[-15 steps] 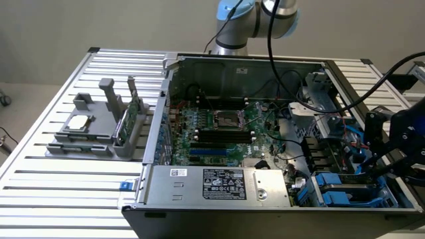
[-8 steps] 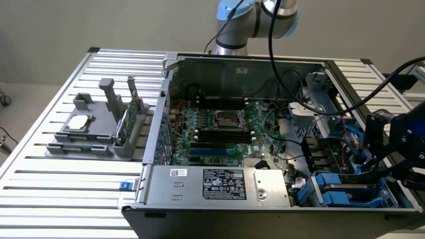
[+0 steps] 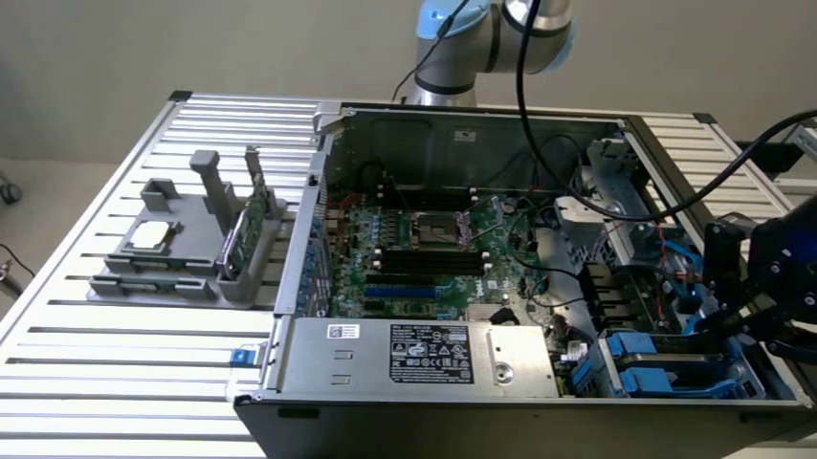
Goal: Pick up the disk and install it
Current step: 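Insert the first disk wire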
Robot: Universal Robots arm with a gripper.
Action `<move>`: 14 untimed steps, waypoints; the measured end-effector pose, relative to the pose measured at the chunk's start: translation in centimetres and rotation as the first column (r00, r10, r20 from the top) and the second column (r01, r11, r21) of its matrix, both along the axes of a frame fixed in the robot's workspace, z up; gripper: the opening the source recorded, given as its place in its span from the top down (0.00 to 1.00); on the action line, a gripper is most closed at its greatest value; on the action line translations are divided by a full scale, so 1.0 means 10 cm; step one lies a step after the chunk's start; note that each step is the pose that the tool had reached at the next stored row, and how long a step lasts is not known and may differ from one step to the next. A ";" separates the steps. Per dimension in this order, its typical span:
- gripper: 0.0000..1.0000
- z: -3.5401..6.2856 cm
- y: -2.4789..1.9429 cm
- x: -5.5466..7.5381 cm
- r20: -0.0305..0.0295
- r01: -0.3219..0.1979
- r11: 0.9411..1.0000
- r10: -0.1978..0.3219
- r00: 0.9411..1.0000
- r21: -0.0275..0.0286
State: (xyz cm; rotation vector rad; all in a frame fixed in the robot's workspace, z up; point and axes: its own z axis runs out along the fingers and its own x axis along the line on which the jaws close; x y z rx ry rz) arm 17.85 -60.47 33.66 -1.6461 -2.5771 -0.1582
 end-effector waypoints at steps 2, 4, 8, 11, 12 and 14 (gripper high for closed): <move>0.83 0.010 0.000 0.00 -0.005 0.003 1.000 -0.003 1.000 0.000; 0.83 0.031 0.000 0.00 -0.009 0.006 1.000 -0.006 1.000 0.000; 0.83 0.060 0.000 -0.02 -0.019 0.009 1.000 -0.009 1.000 0.002; 0.83 0.069 0.000 -0.03 -0.027 0.012 1.000 -0.012 1.000 0.004; 0.83 0.071 0.000 -0.03 -0.030 0.014 1.000 -0.014 0.999 0.005; 0.83 0.071 0.000 -0.03 -0.036 0.019 1.000 -0.018 0.999 0.011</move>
